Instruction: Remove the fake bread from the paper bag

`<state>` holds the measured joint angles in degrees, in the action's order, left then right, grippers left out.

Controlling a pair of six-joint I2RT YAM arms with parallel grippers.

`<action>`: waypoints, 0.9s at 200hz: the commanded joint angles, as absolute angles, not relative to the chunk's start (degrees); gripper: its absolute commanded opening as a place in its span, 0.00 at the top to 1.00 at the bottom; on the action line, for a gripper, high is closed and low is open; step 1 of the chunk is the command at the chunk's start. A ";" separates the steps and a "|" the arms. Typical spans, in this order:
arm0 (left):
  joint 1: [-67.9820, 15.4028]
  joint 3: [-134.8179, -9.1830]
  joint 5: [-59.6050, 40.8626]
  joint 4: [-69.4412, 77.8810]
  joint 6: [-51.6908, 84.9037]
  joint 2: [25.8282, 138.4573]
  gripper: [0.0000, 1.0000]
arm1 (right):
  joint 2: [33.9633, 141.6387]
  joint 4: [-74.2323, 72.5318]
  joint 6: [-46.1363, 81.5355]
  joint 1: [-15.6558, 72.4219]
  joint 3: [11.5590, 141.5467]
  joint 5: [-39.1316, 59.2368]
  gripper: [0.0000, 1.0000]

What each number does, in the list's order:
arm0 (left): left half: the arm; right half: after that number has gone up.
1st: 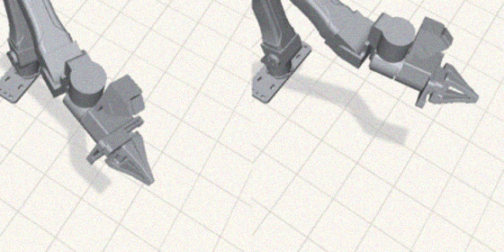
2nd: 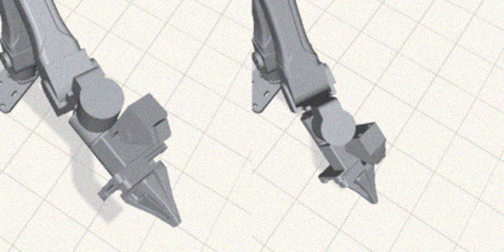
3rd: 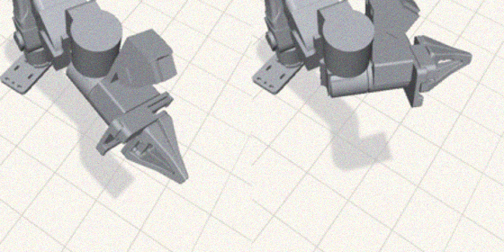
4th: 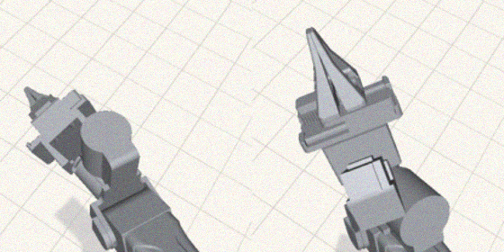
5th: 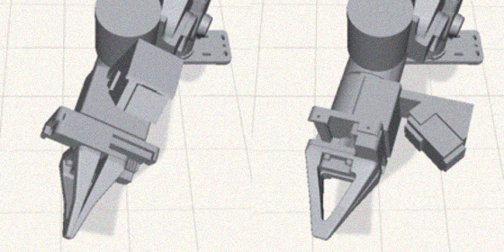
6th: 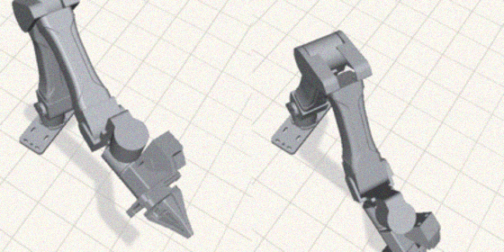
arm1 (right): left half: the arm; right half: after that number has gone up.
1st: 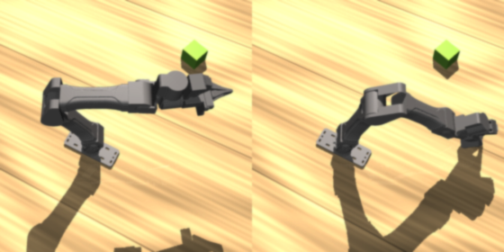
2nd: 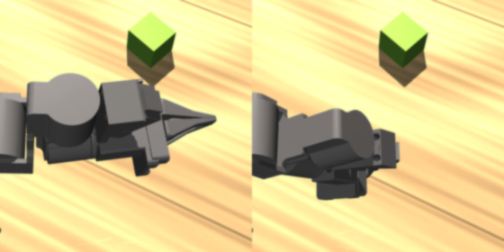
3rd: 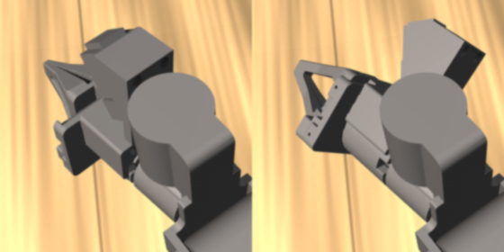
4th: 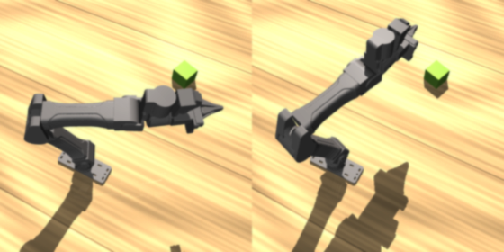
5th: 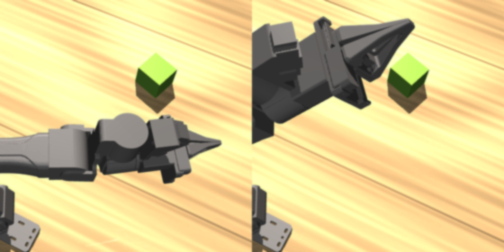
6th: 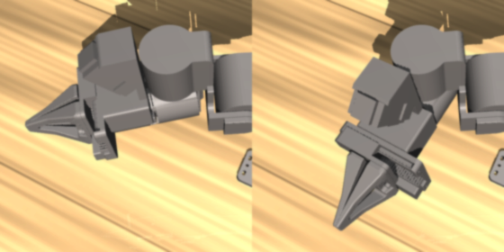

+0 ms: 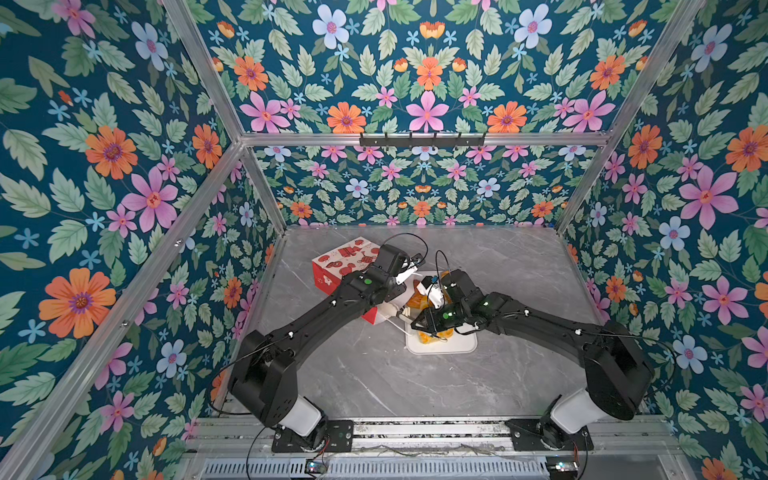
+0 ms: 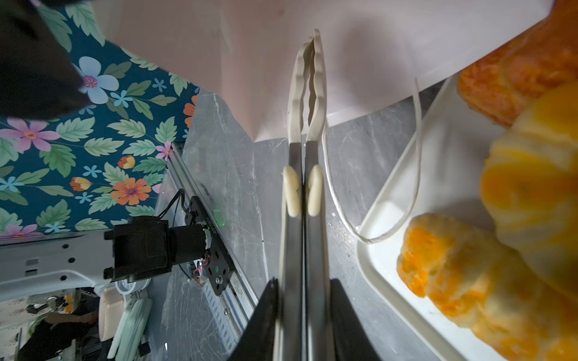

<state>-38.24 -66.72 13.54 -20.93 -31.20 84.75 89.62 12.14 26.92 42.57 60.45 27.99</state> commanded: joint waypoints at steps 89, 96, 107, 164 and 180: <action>-38.31 -54.45 16.80 -7.77 -26.66 73.19 1.00 | 101.01 6.24 29.96 43.23 68.84 21.71 0.83; -38.24 -54.40 17.26 -7.66 -26.54 72.81 1.00 | 101.97 6.06 30.10 43.54 69.96 21.55 0.83; -38.19 -54.56 18.08 -7.83 -26.29 72.51 1.00 | 103.26 6.08 30.27 43.83 71.61 21.22 0.82; -37.59 -54.07 22.57 -8.21 -25.66 72.06 1.00 | 106.10 6.18 30.26 43.95 76.34 19.17 0.79; -37.05 -53.68 23.91 -8.52 -25.84 71.68 1.00 | 107.18 6.66 30.21 43.95 77.48 19.25 0.78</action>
<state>-37.60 -53.98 20.80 -9.45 -26.46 72.18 106.15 7.97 30.00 43.90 76.12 19.94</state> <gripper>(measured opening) 0.050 0.249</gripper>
